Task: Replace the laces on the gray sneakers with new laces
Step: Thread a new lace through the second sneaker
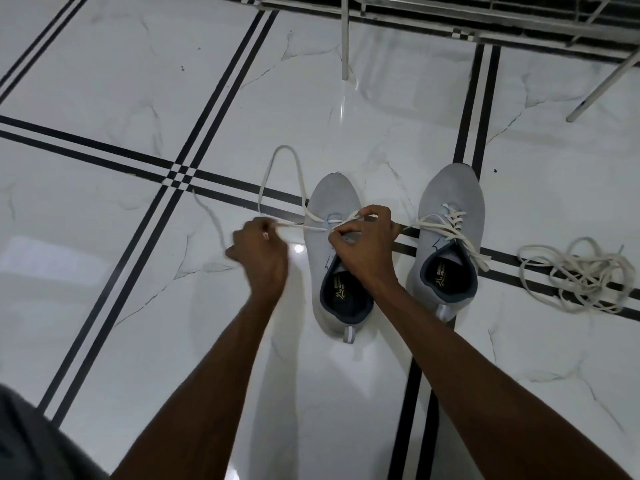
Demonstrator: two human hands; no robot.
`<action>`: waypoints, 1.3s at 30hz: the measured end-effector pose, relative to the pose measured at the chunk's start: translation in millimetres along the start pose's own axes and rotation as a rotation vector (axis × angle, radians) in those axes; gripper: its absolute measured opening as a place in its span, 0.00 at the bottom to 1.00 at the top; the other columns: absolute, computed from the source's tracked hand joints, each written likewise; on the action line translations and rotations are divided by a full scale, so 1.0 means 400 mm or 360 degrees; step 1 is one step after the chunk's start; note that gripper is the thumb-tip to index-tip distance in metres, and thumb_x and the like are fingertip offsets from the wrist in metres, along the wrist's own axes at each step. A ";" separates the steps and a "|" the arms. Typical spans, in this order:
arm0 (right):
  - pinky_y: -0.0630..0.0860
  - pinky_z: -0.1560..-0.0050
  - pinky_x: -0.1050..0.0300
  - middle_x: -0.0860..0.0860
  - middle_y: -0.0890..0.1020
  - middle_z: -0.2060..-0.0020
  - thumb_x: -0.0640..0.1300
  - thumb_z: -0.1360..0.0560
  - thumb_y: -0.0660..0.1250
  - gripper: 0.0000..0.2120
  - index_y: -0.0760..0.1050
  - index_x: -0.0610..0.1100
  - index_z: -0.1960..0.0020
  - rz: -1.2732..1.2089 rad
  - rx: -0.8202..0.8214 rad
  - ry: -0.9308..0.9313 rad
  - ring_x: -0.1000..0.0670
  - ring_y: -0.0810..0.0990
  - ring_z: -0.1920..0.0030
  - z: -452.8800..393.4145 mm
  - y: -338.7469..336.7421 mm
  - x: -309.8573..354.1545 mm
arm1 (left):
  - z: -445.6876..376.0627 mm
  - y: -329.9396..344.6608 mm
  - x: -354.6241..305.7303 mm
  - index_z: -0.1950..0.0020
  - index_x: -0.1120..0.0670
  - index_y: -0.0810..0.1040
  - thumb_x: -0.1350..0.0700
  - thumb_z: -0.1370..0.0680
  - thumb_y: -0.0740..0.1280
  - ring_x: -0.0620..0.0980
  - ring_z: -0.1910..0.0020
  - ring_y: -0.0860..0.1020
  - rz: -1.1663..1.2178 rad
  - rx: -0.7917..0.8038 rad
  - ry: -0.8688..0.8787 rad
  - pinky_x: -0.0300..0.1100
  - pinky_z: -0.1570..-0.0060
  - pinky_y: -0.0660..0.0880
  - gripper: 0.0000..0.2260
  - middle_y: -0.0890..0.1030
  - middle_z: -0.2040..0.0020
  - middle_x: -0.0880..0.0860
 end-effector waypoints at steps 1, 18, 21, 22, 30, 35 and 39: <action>0.56 0.47 0.73 0.49 0.72 0.40 0.44 0.33 0.75 0.03 0.83 0.51 0.63 -0.0032 -0.0010 0.0020 0.45 0.67 0.36 0.002 -0.003 0.001 | -0.014 -0.018 0.036 0.45 0.52 0.82 0.59 0.18 0.64 0.55 0.42 0.75 -0.0034 -0.0030 -0.0141 0.46 0.49 0.55 0.08 0.84 0.47 0.52; 0.67 0.40 0.57 0.45 0.73 0.38 0.43 0.33 0.75 0.04 0.83 0.51 0.62 -0.0194 0.0033 0.0130 0.45 0.69 0.34 0.014 0.007 -0.020 | 0.028 -0.005 0.007 0.50 0.61 0.84 0.58 0.19 0.67 0.49 0.56 0.79 0.0250 0.0231 0.0000 0.25 0.60 0.67 0.08 0.83 0.56 0.52; 0.71 0.39 0.52 0.49 0.78 0.44 0.46 0.33 0.76 0.04 0.81 0.52 0.61 -0.0215 0.0012 0.0050 0.49 0.72 0.38 0.017 0.006 -0.017 | -0.006 0.036 -0.057 0.49 0.58 0.84 0.49 0.17 0.65 0.47 0.54 0.79 0.0376 0.0333 -0.0003 0.36 0.54 0.70 0.15 0.83 0.54 0.51; 0.72 0.41 0.54 0.51 0.79 0.47 0.47 0.32 0.76 0.05 0.80 0.52 0.59 -0.0249 -0.0001 0.0020 0.51 0.74 0.41 0.017 0.003 -0.013 | -0.018 0.067 -0.073 0.49 0.56 0.84 0.45 0.17 0.64 0.48 0.52 0.80 0.0414 0.0466 -0.0076 0.40 0.51 0.73 0.16 0.84 0.52 0.50; 0.72 0.57 0.55 0.54 0.78 0.63 0.54 0.18 0.61 0.18 0.78 0.43 0.59 -0.0420 0.0065 0.0189 0.57 0.76 0.61 -0.063 -0.036 0.006 | -0.076 0.089 -0.196 0.42 0.59 0.81 0.53 0.18 0.67 0.45 0.49 0.82 0.1276 0.0831 -0.0378 0.36 0.54 0.77 0.11 0.87 0.50 0.52; 0.76 0.52 0.55 0.51 0.86 0.57 0.64 0.20 0.59 0.26 0.85 0.45 0.52 -0.0490 0.0587 0.0435 0.52 0.83 0.55 -0.119 0.004 0.058 | -0.040 0.047 -0.231 0.48 0.54 0.86 0.50 0.18 0.68 0.45 0.53 0.84 0.0789 0.0858 0.0453 0.43 0.51 0.79 0.10 0.86 0.54 0.48; 0.70 0.58 0.58 0.53 0.86 0.56 0.50 0.19 0.64 0.11 0.82 0.46 0.52 -0.1356 0.0563 0.0914 0.53 0.80 0.54 -0.136 0.030 0.078 | -0.039 0.054 -0.175 0.50 0.54 0.84 0.52 0.17 0.66 0.42 0.53 0.83 0.0796 0.0804 0.0230 0.42 0.50 0.79 0.09 0.85 0.54 0.46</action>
Point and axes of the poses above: each hand's wrist, its own z-axis away from the middle knuckle, its own y-axis out of the palm, x = y × z, the point moved 8 cm from there along -z, towards the middle knuckle
